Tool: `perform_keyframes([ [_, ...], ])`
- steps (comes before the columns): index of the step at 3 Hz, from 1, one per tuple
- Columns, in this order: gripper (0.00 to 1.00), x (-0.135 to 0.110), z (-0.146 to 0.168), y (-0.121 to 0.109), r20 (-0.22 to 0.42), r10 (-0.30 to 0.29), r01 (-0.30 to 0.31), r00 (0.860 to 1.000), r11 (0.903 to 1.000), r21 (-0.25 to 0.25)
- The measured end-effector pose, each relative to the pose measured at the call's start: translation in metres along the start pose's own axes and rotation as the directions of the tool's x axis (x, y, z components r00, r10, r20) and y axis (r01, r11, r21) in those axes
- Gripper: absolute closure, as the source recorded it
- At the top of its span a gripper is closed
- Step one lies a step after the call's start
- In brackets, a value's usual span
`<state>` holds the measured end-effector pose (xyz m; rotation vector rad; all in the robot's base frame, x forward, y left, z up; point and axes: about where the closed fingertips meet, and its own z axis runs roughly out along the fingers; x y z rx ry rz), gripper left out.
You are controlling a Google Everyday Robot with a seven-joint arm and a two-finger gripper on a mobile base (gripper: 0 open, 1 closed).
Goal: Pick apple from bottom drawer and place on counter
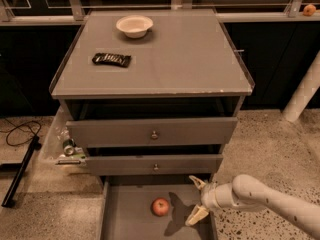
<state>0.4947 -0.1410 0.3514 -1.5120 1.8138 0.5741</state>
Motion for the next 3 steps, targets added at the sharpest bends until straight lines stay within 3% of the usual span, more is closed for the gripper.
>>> perform_keyframes([
  [2,0.00,0.029,0.075,0.010,0.063,0.014,-0.012,0.998,0.9995,-0.030],
  [3,0.00,0.029,0.075,0.010,0.063,0.014,-0.012,0.998,0.9995,-0.030],
])
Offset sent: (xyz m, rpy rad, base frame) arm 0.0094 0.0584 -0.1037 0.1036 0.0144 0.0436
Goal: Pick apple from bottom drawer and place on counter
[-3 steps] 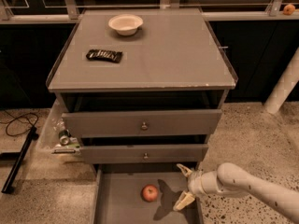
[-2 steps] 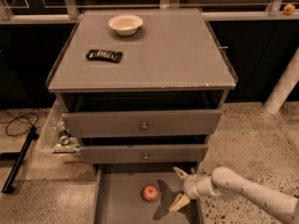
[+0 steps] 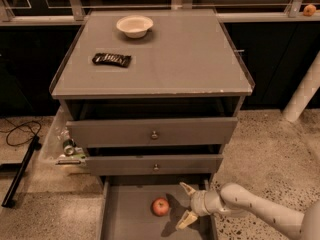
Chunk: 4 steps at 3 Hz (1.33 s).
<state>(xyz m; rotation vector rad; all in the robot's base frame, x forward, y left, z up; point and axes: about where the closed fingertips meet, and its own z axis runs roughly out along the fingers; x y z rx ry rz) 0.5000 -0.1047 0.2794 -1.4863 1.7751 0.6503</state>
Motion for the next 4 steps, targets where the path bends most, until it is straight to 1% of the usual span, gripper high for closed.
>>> perform_keyframes([
  [1,0.00,0.001,0.014,0.009,0.016,-0.007,0.007,1.000,0.9998,-0.018],
  [2,0.00,0.011,0.048,0.013,0.021,-0.012,0.012,1.000,0.9997,-0.022],
  [3,0.00,0.026,0.083,0.012,0.020,-0.003,0.004,1.000,0.9997,-0.024],
  [4,0.00,0.037,0.108,0.006,0.013,-0.002,0.003,1.000,0.9997,-0.023],
])
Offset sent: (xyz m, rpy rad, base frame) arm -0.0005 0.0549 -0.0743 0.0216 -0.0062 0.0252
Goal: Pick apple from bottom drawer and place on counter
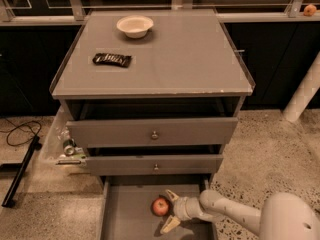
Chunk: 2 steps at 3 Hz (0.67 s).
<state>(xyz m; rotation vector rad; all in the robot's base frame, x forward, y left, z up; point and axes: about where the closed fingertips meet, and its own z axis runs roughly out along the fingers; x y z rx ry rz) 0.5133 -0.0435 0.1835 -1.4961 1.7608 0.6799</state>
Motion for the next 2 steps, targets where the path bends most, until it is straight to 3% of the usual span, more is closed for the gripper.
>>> perform_keyframes([
  [2,0.00,0.025,0.034,-0.019,-0.027,0.008,-0.008,1.000,1.0000,-0.006],
])
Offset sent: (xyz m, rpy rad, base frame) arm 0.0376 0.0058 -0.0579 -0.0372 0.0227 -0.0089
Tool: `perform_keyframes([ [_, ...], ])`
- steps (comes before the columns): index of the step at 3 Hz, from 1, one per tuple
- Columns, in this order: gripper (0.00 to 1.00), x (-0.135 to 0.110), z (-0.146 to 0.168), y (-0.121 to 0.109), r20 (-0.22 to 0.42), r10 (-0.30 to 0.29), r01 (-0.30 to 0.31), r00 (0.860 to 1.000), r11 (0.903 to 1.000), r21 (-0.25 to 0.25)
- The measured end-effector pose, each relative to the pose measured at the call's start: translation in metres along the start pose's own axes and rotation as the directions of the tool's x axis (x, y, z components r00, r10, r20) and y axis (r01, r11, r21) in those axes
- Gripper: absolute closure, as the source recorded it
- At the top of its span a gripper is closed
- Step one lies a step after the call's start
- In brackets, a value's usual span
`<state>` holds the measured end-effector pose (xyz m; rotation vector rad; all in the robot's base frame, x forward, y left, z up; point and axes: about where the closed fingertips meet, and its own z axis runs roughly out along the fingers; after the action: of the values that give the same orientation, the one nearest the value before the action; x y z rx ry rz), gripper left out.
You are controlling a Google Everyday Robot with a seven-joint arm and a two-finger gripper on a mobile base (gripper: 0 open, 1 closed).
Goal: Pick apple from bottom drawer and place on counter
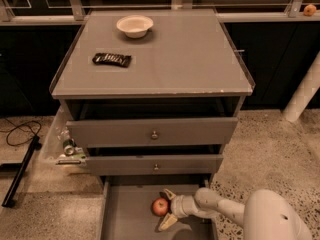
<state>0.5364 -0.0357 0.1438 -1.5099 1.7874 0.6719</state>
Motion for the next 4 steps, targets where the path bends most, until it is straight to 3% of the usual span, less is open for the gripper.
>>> perform_keyframes([
  [1,0.18,0.0001,-0.0002,-0.0017,0.000,0.000,0.000,1.000,1.0000,0.003],
  [4,0.88,0.0001,-0.0001,-0.0015,0.000,0.000,0.000,1.000,1.0000,0.002],
])
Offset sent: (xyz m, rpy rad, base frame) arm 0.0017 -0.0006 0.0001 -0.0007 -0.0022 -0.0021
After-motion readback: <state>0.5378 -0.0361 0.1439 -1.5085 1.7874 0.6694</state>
